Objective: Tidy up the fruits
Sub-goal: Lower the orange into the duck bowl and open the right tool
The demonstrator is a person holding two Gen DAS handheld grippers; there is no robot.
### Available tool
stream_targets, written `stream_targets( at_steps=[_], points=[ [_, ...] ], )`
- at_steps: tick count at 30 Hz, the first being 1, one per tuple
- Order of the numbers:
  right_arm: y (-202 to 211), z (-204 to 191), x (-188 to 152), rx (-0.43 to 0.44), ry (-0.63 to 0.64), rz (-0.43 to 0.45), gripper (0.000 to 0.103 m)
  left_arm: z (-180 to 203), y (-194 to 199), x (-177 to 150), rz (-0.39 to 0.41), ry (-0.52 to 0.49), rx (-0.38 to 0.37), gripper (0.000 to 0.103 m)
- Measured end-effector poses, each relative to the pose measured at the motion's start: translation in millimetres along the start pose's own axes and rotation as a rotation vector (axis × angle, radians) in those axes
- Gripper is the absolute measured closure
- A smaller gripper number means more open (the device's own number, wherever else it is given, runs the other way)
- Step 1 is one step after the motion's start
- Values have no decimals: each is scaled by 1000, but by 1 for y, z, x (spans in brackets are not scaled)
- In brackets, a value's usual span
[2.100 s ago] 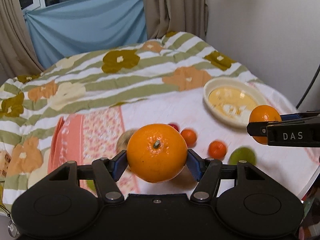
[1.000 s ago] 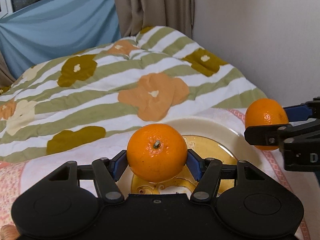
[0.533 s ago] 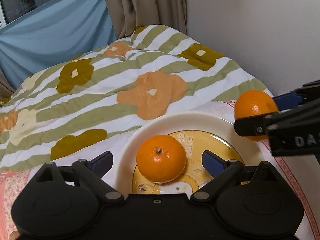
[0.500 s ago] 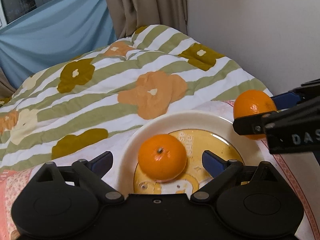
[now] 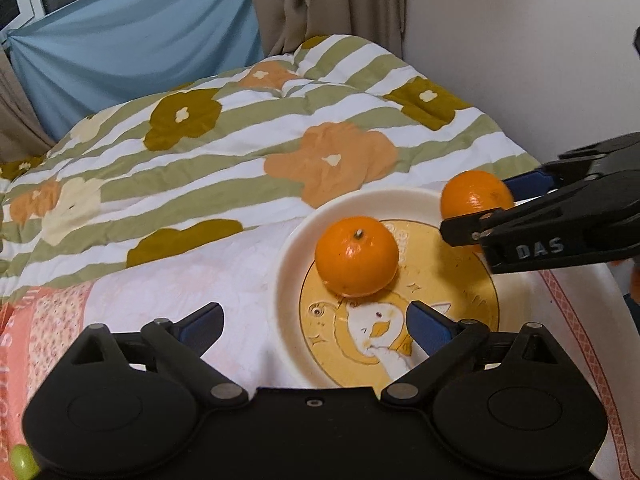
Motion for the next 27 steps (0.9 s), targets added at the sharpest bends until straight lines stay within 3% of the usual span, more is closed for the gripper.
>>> stream_targets(
  at_steps=[7,13,15,16,17,19,27],
  points=[
    [-21,-16,-7,31,81,0,28,-4,1,-8,-12,-5,41,2],
    [-33,-21,-12,27,94,-28,27,-4,3,-13,-16,-4,33,2],
    [-27,-22,-10,7,110,15,22,-5,5,-14,-13,-4,44,2],
    [-24,-23,-7,-12,127,40,6,-5,6,-14,-13,-5,46,2],
    [-20,-23,-6,-30,142,62,0,-5,7,-14,-13,-5,47,2],
    [-11,-21,-4,-50,147,100,0,-5,10,-15,-12,0,45,2],
    [5,-15,-4,-61,123,89,0,-6,23,-16,-2,31,23,2]
  ],
)
Point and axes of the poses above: each gripper's, at about its wrist camera, not at the fingertips, and y roughly against the way its jaws point, z to its right, x to its top, the point moved 8 cm from there along -y, roughly the way its jaws point, and after that the axes turned 9 degrees about -x, right-handed, at the moved point
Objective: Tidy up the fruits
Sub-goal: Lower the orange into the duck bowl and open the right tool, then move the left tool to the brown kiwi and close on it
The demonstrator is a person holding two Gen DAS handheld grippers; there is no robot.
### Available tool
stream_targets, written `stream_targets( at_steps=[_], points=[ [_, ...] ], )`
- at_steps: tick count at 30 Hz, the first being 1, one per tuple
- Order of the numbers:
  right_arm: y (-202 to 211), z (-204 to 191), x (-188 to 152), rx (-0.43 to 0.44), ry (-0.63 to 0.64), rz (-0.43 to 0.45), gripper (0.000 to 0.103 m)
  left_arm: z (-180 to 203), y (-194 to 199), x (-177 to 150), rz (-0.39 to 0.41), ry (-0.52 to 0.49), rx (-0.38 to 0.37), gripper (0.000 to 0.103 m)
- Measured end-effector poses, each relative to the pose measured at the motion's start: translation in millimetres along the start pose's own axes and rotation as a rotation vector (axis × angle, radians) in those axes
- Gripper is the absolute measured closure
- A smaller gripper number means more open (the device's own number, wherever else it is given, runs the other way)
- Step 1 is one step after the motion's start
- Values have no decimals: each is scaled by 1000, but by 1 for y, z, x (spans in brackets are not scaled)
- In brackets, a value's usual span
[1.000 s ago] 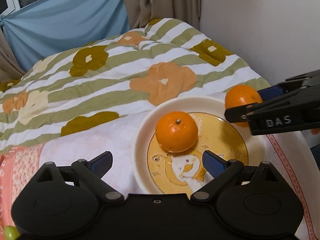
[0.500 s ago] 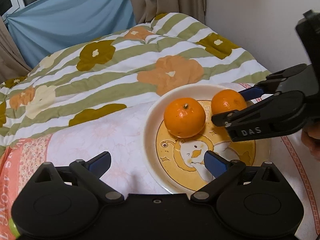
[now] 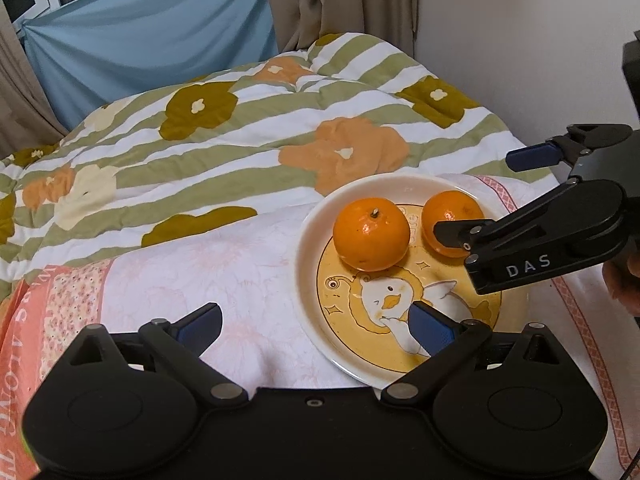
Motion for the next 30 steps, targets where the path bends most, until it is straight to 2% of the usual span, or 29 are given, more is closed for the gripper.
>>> stream_targets(
  at_steps=[8,16,21,30],
  points=[
    [37,-3,6,15,-36,18,0,-3,33,-2,31,-3,44,2],
    [97,-16,14,-17,-91,58,0,-24,92,-17,103,20,75,2],
    [133,-29,12,-38,-145,62,0,-39,122,-35,116,-1,99,2],
    [187,-61,-1,-54,-243,51,0,-62,163,-70,133,-15,79,2]
  ],
)
Point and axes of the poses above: each gripper's, at about its wrist camera, not at the fingertips, and y roughly against the way its jaws point, z to its right, x to its top, the point moved 8 cm from there along -y, roughly the way its jaws point, and after that the axes turned 9 degrees about -x, right-handed, at the moved point
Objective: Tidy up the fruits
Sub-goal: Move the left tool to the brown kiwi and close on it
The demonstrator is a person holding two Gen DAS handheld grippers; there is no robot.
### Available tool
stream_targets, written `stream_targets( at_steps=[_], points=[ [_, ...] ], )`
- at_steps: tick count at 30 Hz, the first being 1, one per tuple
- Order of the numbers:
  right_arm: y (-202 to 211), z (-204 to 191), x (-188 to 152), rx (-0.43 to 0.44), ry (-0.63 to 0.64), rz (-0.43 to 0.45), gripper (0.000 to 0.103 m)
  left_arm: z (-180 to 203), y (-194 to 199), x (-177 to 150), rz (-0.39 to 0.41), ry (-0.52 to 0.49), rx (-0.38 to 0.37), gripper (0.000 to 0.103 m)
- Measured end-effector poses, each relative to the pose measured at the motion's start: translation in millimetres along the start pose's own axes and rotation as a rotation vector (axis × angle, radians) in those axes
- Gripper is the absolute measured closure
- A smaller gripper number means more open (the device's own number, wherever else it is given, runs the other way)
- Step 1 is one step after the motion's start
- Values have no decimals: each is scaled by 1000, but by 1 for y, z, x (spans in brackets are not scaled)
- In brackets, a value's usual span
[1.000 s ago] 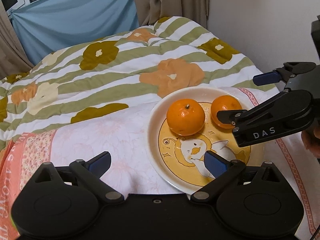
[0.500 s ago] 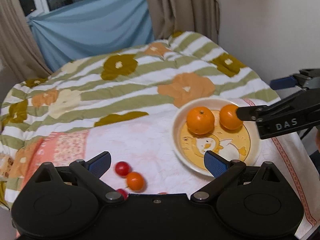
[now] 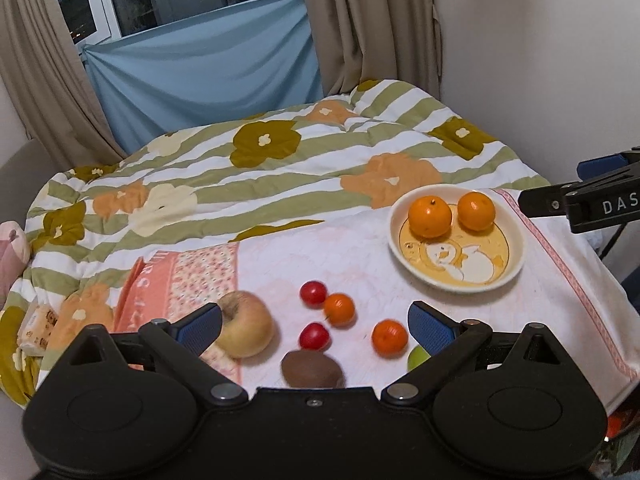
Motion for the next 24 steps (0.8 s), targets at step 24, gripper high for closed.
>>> stream_targets(
  at_steps=[24],
  points=[
    [5,-84,-105,-108,-179,-137,0,-40,-50,-71,-61,-174,-280,5]
  ],
)
Point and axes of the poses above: each gripper's, at about its wrist camera, not at the fingertips, and y roughly against the way its jaws point, z to its right, x to its top, the point moved 8 cm from there along -y, roughly the way its jaws point, and after that the axes turned 9 degrees about -x, right-handed, at the moved point
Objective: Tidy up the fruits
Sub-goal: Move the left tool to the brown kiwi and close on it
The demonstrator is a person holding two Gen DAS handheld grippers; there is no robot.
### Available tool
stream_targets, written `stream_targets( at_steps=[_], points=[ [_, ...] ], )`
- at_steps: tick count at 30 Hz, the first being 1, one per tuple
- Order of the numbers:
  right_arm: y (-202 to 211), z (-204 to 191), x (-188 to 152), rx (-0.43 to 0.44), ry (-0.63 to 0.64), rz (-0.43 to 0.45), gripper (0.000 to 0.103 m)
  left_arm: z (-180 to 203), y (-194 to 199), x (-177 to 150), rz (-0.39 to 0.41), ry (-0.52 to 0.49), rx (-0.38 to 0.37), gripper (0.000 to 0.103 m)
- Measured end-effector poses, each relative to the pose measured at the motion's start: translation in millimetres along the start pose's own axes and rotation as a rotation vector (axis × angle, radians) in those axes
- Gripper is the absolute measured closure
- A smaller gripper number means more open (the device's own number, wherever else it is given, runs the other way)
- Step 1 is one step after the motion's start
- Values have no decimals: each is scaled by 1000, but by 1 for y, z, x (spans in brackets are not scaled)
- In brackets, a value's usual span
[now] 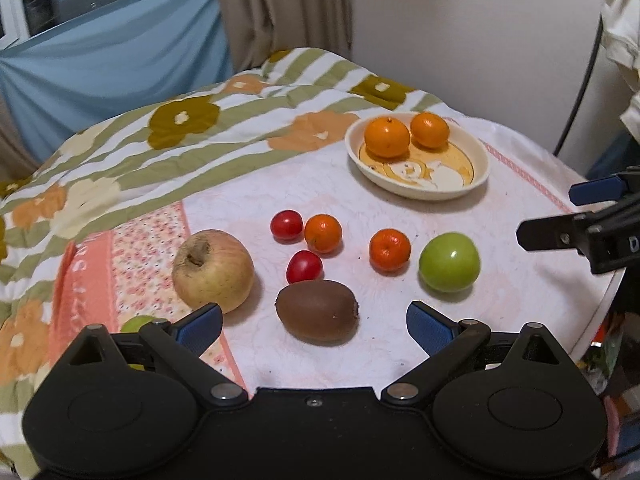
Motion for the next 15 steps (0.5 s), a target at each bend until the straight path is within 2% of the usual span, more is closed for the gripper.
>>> stream_targets(
  at_steps=[2,11,15],
  points=[
    [-7,-3,-6,-4,-18,-9,0,-3,-10,-1,0,-18,-15,11],
    [-41,-18,-17,-13,-51,-39,0,-18,-56,-4,-47,-56,-68,14],
    [-53,-21,-15,-12,-71,-50,0,-19,-69,-8,-76,-45,-100,20]
  ],
)
Point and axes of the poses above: each gripper's, at about its wrist camera, not at the fingertips, and y roughly against the way its jaws point, z to its right, x to its top, the point moved 8 cm from there along -y, roughly the way its jaws point, and after that the axes turned 9 degrees about -x, right-handed, at the moved point
